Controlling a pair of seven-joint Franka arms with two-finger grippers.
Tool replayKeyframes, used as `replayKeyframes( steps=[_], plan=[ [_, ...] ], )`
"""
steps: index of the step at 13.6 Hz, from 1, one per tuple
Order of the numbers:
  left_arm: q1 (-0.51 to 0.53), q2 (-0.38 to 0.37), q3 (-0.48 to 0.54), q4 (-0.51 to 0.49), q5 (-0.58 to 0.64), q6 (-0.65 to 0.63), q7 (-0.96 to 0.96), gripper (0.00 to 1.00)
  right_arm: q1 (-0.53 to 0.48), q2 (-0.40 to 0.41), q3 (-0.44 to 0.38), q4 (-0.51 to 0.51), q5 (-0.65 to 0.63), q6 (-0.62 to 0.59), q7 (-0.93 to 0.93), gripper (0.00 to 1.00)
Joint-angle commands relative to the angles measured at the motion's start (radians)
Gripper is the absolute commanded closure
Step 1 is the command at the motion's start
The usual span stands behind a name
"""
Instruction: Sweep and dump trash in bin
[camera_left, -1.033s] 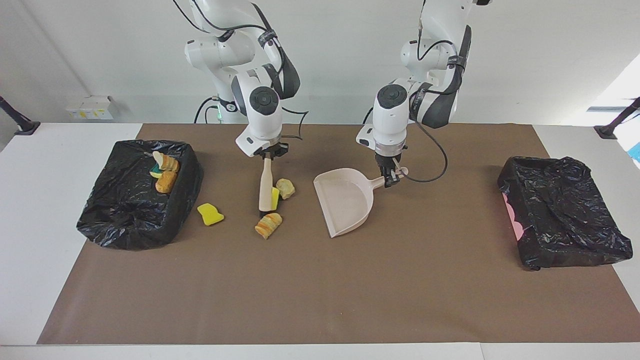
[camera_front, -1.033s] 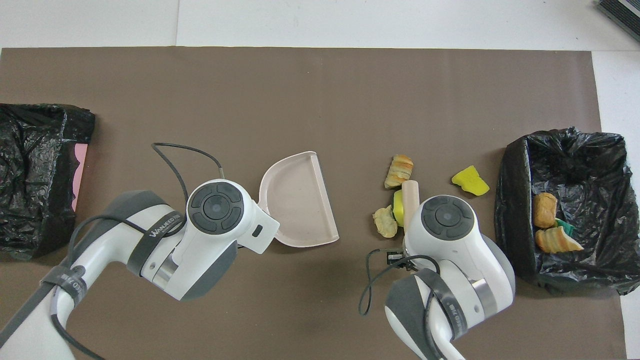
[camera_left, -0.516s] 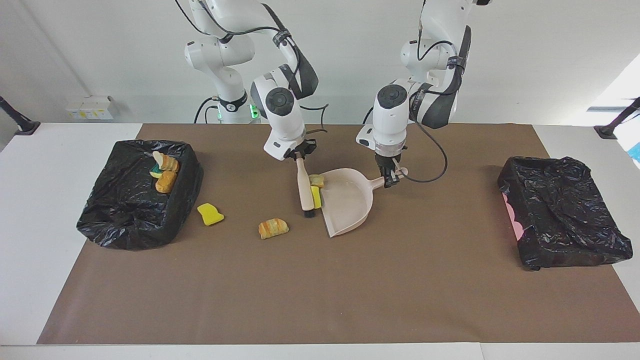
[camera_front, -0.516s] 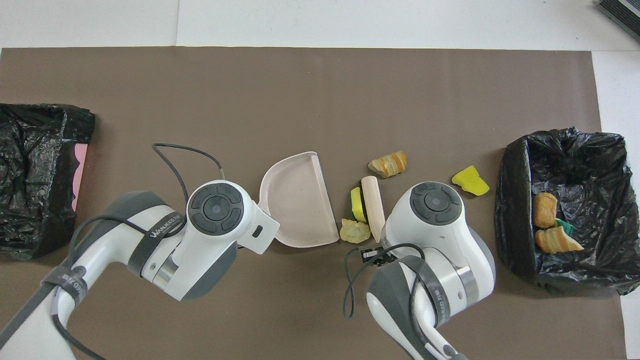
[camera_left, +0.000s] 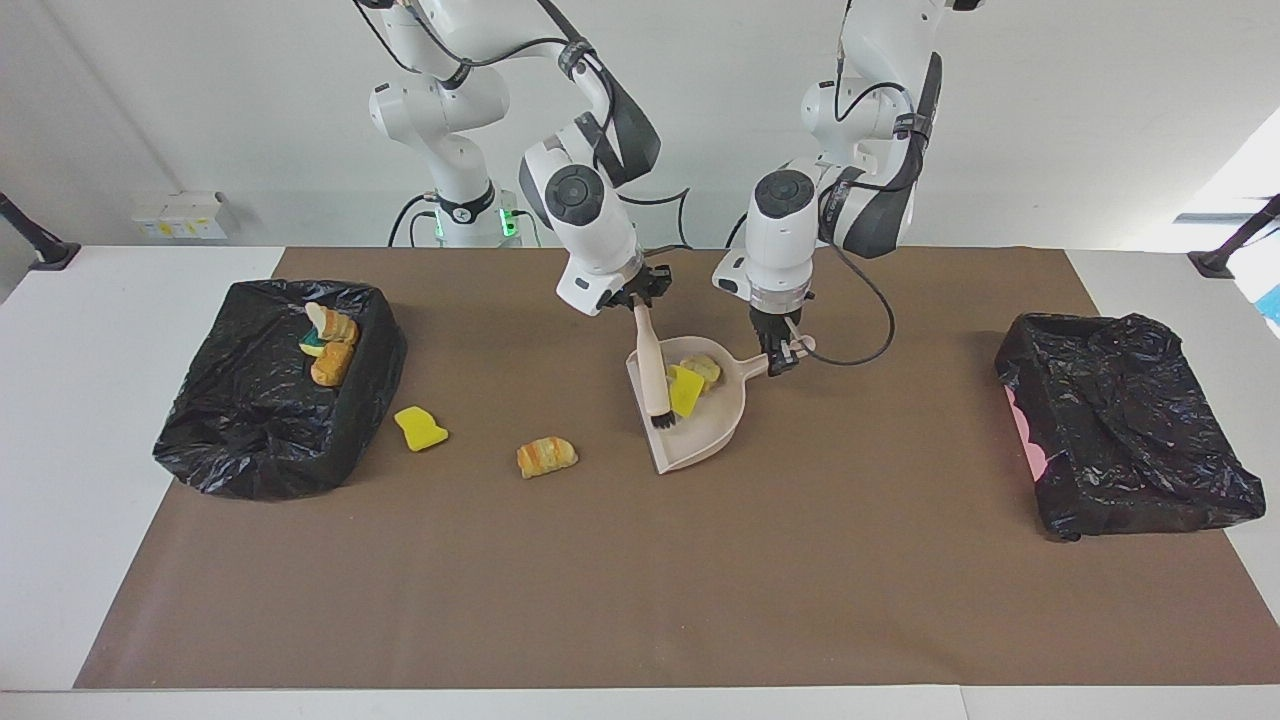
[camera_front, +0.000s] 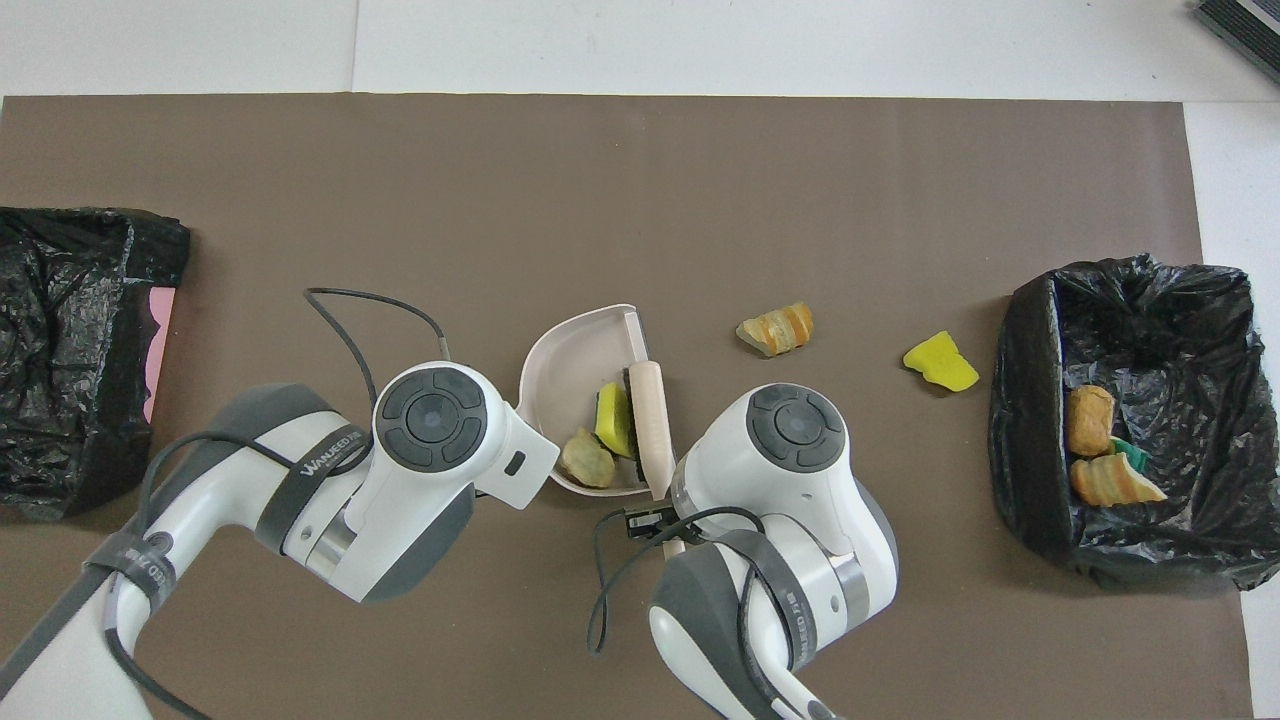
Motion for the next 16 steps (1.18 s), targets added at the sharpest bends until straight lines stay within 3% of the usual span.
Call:
replayKeyframes(
  steps=[1,5,13,16],
  plan=[
    [-0.011,-0.012,0.006,-0.028,0.000,0.038,-0.015,1.00,-0.080,-0.025,0.001,0.060,-0.031,-0.126,-0.020,1.00],
    [-0.008,-0.011,0.006,-0.028,0.000,0.044,-0.015,1.00,-0.175,-0.036,0.000,0.067,-0.209,-0.172,-0.074,1.00],
    [-0.006,-0.009,0.006,-0.030,0.000,0.056,-0.015,1.00,-0.486,-0.046,0.001,-0.038,-0.533,-0.100,-0.169,1.00],
    [-0.005,-0.011,0.006,-0.035,0.000,0.056,-0.015,1.00,-0.520,-0.042,0.003,-0.110,-0.588,-0.004,-0.172,1.00]
  ],
)
